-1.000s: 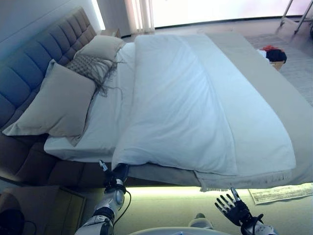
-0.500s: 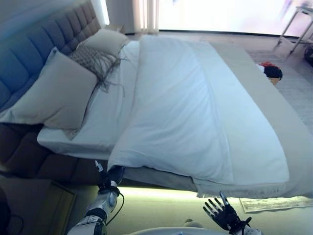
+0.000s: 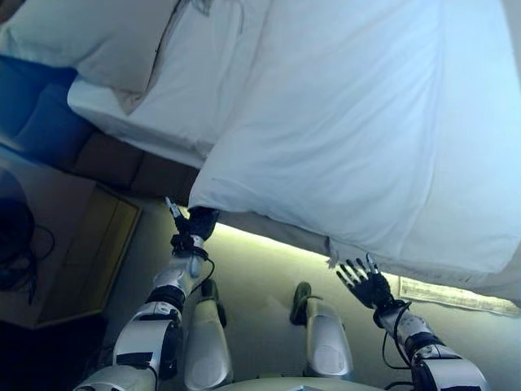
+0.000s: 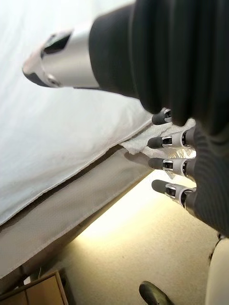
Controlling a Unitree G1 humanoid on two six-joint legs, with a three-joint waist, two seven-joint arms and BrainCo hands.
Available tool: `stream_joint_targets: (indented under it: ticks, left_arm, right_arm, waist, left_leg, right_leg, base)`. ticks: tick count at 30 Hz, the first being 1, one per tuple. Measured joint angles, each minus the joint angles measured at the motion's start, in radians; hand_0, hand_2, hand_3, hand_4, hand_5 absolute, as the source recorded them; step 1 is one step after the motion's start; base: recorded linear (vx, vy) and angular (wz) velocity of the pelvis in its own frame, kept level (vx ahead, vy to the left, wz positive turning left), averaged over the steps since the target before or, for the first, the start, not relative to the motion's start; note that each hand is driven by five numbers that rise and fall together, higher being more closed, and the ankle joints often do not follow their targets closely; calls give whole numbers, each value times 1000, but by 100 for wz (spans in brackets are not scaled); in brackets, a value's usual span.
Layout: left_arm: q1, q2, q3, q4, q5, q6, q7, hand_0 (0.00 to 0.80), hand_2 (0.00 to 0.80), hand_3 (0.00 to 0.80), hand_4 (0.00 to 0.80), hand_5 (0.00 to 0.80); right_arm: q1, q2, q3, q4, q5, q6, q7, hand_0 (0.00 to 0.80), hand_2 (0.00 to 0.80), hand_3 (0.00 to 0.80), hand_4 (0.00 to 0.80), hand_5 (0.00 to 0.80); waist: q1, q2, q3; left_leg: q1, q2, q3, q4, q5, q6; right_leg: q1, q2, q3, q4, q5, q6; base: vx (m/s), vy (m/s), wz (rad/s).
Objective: Make the bed neatly
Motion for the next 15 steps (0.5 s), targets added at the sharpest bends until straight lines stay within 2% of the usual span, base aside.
stream_joint_targets:
  ticks: [6,11,15]
  left_arm:
    - [-61,2,-1,-41,-6,-15,0,0,0,0,0,0]
    - [-75,10,-1,-70,-8,-49,1,0,0,0,0,0]
    - [-84,45,-1,-89,-8,-76,9,0,0,0,0,0]
  right_arm:
    - [-112,-48,37,-3,21,1,-25,0,0,0,0,0]
    - [-176,-101,41,-20,21,3,-25,0,0,0,0,0]
    - [-194,-147,41,-45,21,10,-24,0,0,0,0,0]
  waist:
    - [17,19,54]
    - [20,22,64]
    - [20,22,71]
  left_leg:
    - [-102,-4,-22,63,-2,-1]
    - [-172,-5,-54,116,-15,-20]
    - [-254,4,-67,180,-30,-35]
  right_leg:
    - [-113,-14,23,108,-36,-11]
    - [-196,-20,36,198,-82,-27]
    - [-293,-21,51,290,-114,-46]
  base:
    - [-144,73,7]
    - [-71,67,4]
    - [-56,42,-4]
